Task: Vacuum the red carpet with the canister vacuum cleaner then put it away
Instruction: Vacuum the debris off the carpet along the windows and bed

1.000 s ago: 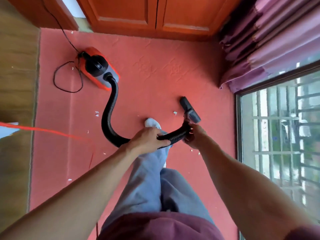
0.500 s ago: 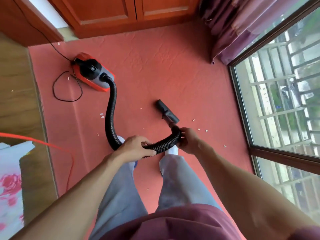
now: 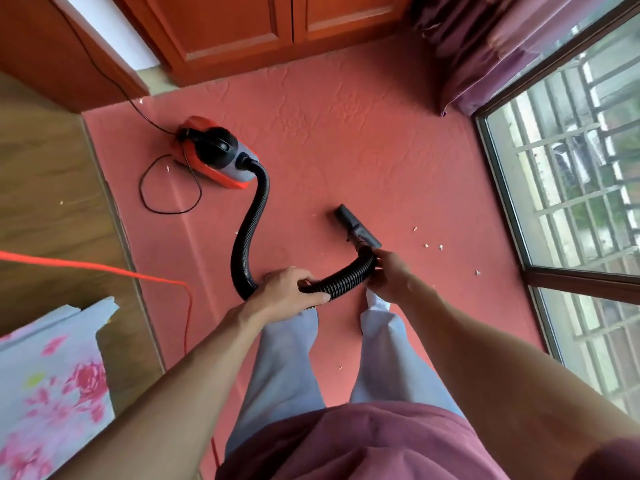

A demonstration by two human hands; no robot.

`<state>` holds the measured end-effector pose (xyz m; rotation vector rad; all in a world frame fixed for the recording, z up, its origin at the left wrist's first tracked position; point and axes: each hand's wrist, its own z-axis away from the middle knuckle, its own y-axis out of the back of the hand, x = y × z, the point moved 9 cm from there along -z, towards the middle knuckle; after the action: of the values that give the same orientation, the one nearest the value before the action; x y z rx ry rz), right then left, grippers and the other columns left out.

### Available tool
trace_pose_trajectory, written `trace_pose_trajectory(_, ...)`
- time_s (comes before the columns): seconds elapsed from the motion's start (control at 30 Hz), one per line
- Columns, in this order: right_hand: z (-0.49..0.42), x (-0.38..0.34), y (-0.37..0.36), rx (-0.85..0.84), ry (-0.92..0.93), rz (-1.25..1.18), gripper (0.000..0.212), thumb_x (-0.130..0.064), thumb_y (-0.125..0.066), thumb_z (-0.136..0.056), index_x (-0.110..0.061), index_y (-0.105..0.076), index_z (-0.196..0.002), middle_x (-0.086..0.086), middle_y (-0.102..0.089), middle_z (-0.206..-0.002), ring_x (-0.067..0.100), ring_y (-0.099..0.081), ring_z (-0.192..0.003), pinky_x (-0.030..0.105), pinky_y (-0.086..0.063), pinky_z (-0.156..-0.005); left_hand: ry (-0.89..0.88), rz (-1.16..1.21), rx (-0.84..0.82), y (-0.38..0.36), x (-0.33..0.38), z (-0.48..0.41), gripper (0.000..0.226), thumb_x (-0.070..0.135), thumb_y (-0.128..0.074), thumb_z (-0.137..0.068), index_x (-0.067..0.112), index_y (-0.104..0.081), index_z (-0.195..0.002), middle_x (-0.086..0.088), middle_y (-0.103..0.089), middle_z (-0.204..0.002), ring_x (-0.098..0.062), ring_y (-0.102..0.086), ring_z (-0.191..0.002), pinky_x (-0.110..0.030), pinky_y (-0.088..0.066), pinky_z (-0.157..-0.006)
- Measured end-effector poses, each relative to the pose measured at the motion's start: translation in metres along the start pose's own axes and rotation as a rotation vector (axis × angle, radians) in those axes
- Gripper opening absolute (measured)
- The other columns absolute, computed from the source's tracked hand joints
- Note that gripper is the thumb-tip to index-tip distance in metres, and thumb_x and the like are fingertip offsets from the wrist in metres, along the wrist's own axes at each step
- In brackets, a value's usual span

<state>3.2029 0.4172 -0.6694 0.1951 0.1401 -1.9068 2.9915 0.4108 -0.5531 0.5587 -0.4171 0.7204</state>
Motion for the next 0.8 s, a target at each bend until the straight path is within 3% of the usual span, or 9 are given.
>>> trace_pose_trajectory(0.07,0.022,-0.003,-0.013,0.007,0.033,-0.043,0.015,-0.018,-0.054,-0.096,-0.008,-0.058,-0.105,0.004,-0.045,-0.070,0.012,-0.042,-0.055,0.017,-0.040,-0.040,-0.027,0.012,-0.019,0.020,0.003,0.014,0.028,0.045,-0.080,-0.077,0.024,-0.073,-0.095,0.007,-0.069,-0.086,-0.010,-0.068,-0.077,-0.020,-0.049,-0.066)
trace_pose_trajectory(0.17,0.055,-0.002,-0.025,0.023,0.049,-0.077,0.015,-0.020,-0.055,-0.095,-0.007,-0.061,-0.092,0.004,-0.039,-0.066,0.012,-0.036,-0.051,0.016,-0.036,-0.037,-0.048,-0.027,-0.062,0.047,0.011,0.030,0.029,0.041,-0.083,-0.073,0.023,-0.072,-0.095,0.002,-0.071,-0.087,-0.008,-0.065,-0.074,-0.011,-0.046,-0.051)
trace_pose_trajectory(0.23,0.077,-0.006,-0.034,0.031,0.063,-0.113,0.026,-0.022,-0.054,-0.095,-0.007,-0.065,-0.076,0.003,-0.038,-0.063,0.012,-0.036,-0.049,0.016,-0.037,-0.038,-0.071,-0.117,-0.068,0.069,0.019,0.039,0.033,0.044,-0.082,-0.071,0.026,-0.071,-0.097,0.005,-0.071,-0.089,-0.012,-0.066,-0.082,-0.015,-0.046,-0.057)
trace_pose_trajectory(0.3,0.097,-0.013,-0.044,0.019,0.085,-0.156,0.038,-0.023,-0.054,-0.095,-0.009,-0.067,-0.062,0.003,-0.034,-0.060,0.010,-0.035,-0.043,0.015,-0.036,-0.039,-0.099,-0.186,-0.069,0.090,0.033,0.045,0.036,0.043,-0.081,-0.073,0.025,-0.071,-0.101,0.010,-0.066,-0.085,-0.006,-0.060,-0.077,-0.013,-0.039,-0.057)
trace_pose_trajectory(0.4,0.128,-0.024,-0.053,0.008,0.121,-0.167,0.031,-0.022,-0.056,-0.095,-0.009,-0.062,-0.067,0.002,-0.030,-0.059,0.009,-0.033,-0.034,0.015,-0.031,-0.038,-0.115,-0.249,-0.078,0.107,0.046,0.054,0.032,0.038,-0.082,-0.074,0.024,-0.069,-0.099,0.012,-0.059,-0.074,-0.003,-0.053,-0.060,-0.011,-0.036,-0.050)
trace_pose_trajectory(0.5,0.151,-0.038,-0.060,0.012,0.176,-0.115,0.014,-0.019,-0.060,-0.092,-0.006,-0.062,-0.088,0.002,-0.035,-0.058,0.009,-0.037,-0.032,0.015,-0.030,-0.034,-0.105,-0.307,-0.102,0.114,0.050,0.058,0.028,0.039,-0.082,-0.073,0.029,-0.065,-0.092,0.014,-0.057,-0.066,-0.005,-0.053,-0.058,-0.019,-0.040,-0.056)
trace_pose_trajectory(0.57,0.163,-0.052,-0.059,0.032,0.214,-0.120,0.013,-0.018,-0.061,-0.092,-0.009,-0.060,-0.100,0.002,-0.038,-0.056,0.010,-0.038,-0.031,0.016,-0.030,-0.032,-0.109,-0.342,-0.100,0.120,0.058,0.058,0.027,0.039,-0.082,-0.072,0.030,-0.064,-0.092,0.015,-0.059,-0.070,-0.002,-0.054,-0.062,-0.018,-0.041,-0.057)
trace_pose_trajectory(0.63,0.175,-0.068,-0.055,0.036,0.251,-0.142,0.010,-0.019,-0.059,-0.095,-0.011,-0.054,-0.093,0.002,-0.039,-0.048,0.010,-0.035,-0.028,0.015,-0.028,-0.031,-0.134,-0.384,-0.086,0.126,0.073,0.060,0.028,0.039,-0.080,-0.073,0.030,-0.065,-0.095,0.012,-0.061,-0.079,-0.008,-0.057,-0.074,-0.019,-0.041,-0.060)
trace_pose_trajectory(0.8,0.198,-0.087,-0.046,0.008,0.311,-0.234,0.032,-0.021,-0.059,-0.096,-0.014,-0.041,-0.071,-0.003,-0.032,-0.035,0.008,-0.027,-0.024,0.015,-0.024,-0.031,-0.195,-0.438,-0.023,0.136,0.106,0.070,0.037,0.036,-0.077,-0.074,0.022,-0.065,-0.107,0.005,-0.063,-0.085,-0.019,-0.064,-0.087,-0.029,-0.050,-0.072)
